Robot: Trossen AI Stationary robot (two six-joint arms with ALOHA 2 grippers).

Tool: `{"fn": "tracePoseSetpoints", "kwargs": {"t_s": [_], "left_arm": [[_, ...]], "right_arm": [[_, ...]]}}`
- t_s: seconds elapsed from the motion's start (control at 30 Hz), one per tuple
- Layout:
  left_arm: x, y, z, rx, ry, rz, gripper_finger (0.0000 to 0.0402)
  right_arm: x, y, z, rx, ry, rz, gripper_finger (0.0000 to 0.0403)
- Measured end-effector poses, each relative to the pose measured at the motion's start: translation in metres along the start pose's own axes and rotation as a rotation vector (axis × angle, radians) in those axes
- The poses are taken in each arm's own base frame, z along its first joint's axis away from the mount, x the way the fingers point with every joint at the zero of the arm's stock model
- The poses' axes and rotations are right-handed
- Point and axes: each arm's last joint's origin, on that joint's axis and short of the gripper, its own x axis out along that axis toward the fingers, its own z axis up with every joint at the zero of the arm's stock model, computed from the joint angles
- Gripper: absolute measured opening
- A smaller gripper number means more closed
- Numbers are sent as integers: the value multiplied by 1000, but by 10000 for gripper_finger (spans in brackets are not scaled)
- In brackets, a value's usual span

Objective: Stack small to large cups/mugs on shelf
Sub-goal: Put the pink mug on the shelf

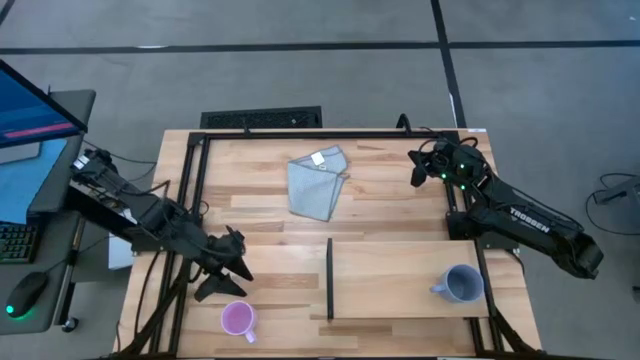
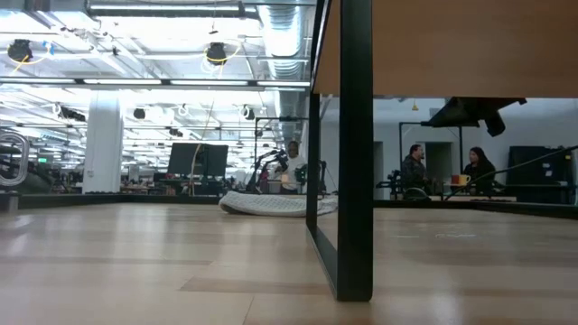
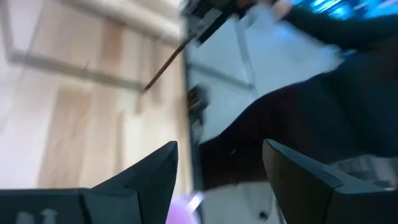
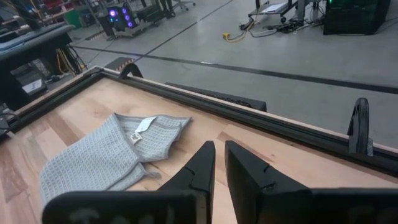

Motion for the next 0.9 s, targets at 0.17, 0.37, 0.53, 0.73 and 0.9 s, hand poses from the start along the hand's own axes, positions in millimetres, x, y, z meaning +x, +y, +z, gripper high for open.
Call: {"fn": "tracePoseSetpoints", "kwargs": {"t_s": [0.17, 0.37, 0.53, 0.73, 0.9], "left_arm": [[15, 8, -17, -35, 154, 122, 228], [38, 1, -27, 158, 257, 55, 228], [50, -3, -31, 247, 323, -45, 228], [59, 0, -31, 142, 305, 12, 228], [60, 1, -28, 102, 276, 35, 228]], "right_arm": [[0, 0, 0, 0, 0, 0, 59], [0, 0, 0, 1, 0, 0, 59], [0, 0, 0, 1, 0, 0, 59], [0, 0, 0, 2, 1, 1, 59], [0, 0, 0, 4, 1, 3, 59]]}}
